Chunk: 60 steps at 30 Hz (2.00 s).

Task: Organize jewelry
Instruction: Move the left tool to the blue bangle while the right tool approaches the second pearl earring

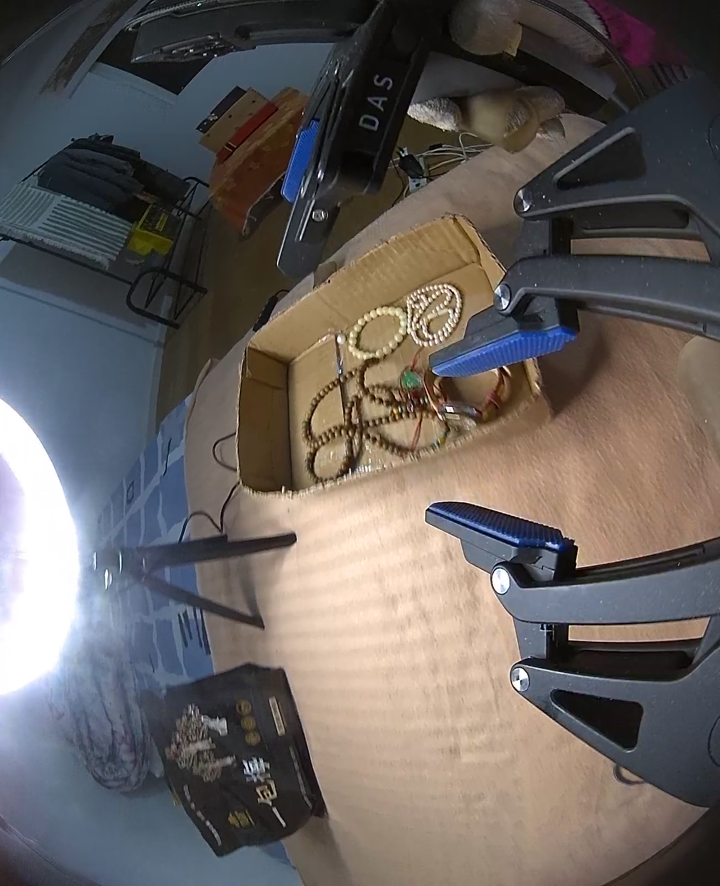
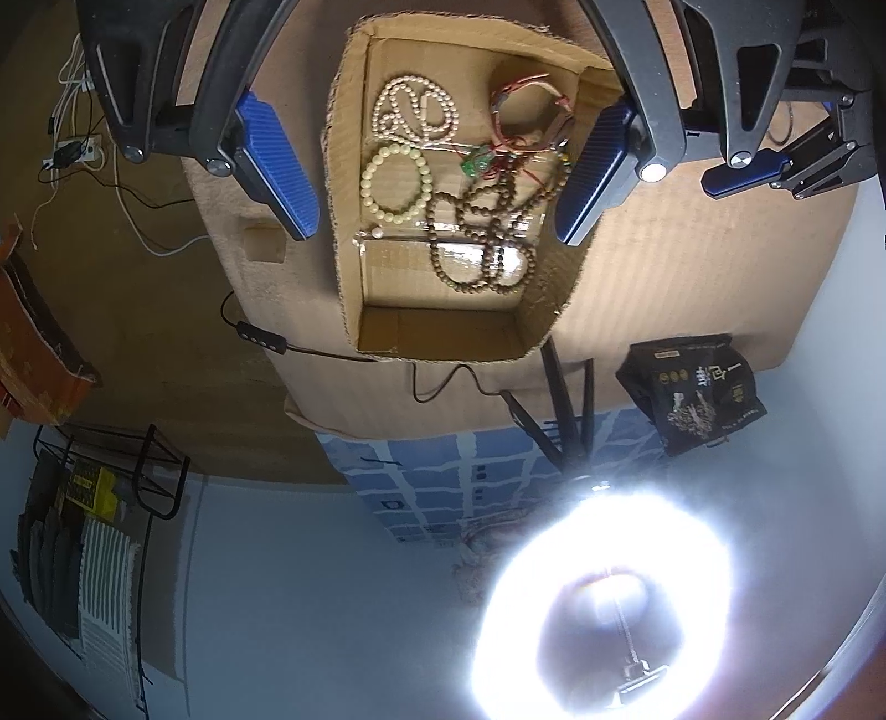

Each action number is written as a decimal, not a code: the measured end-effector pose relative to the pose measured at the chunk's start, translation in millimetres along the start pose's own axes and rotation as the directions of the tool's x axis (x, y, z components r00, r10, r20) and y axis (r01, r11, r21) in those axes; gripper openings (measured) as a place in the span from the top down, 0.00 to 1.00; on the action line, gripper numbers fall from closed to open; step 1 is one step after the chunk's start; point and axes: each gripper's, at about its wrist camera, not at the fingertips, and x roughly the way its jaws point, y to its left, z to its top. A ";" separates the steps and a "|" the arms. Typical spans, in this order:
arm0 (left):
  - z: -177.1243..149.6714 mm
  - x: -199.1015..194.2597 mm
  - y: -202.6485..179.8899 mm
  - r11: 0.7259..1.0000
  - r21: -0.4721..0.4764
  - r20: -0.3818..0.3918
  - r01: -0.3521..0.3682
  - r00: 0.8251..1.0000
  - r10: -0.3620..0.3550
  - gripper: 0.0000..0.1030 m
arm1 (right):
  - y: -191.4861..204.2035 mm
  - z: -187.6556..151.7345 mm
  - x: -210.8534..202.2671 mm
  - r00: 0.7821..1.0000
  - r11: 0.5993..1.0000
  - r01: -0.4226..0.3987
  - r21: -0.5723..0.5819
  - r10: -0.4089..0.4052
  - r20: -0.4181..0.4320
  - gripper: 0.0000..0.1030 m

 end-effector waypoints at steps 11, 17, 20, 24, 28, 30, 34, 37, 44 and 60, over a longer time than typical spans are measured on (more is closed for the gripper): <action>-18.1 -45.7 53.3 0.996 -0.044 0.024 -0.073 0.997 0.074 0.53 | 46.7 -3.1 -17.8 0.999 0.995 -0.026 -0.094 0.029 0.033 0.03; -33.1 -70.9 94.6 0.989 -0.092 0.024 -0.117 0.993 0.120 0.53 | 81.0 -9.0 -18.2 0.997 0.987 -0.071 -0.147 0.075 0.019 0.03; -42.5 -82.0 113.2 0.984 -0.112 0.023 -0.139 0.990 0.143 0.53 | 98.6 -12.7 -17.1 0.995 0.981 -0.092 -0.172 0.095 0.010 0.03; -55.7 -93.1 137.5 0.976 -0.143 0.013 -0.164 0.986 0.168 0.53 | 124.3 -19.6 -14.0 0.993 0.970 -0.121 -0.212 0.122 -0.009 0.03; -69.5 -100.1 158.7 0.968 -0.167 -0.003 -0.188 0.982 0.190 0.53 | 147.3 -27.9 -7.8 0.988 0.958 -0.156 -0.242 0.151 -0.040 0.03; -78.1 -102.3 170.0 0.963 -0.182 -0.018 -0.199 0.980 0.199 0.53 | 158.2 -33.5 -3.9 0.983 0.951 -0.182 -0.248 0.172 -0.061 0.03; -94.7 -103.4 190.4 0.954 -0.217 -0.052 -0.205 0.979 0.198 0.53 | 178.3 -45.7 7.2 0.972 0.937 -0.231 -0.262 0.209 -0.110 0.03; -104.6 -102.3 200.3 0.952 -0.233 -0.074 -0.199 0.980 0.187 0.53 | 188.9 -53.6 13.2 0.969 0.930 -0.240 -0.279 0.210 -0.132 0.03; -130.5 -92.8 216.4 0.944 -0.285 -0.125 -0.166 0.983 0.135 0.34 | 207.1 -71.4 31.0 0.960 0.915 -0.264 -0.306 0.217 -0.178 0.03; -168.9 -57.8 231.7 0.910 -0.398 -0.164 -0.119 0.985 0.057 0.28 | 232.1 -105.0 67.2 0.939 0.858 -0.320 -0.401 0.233 -0.252 0.03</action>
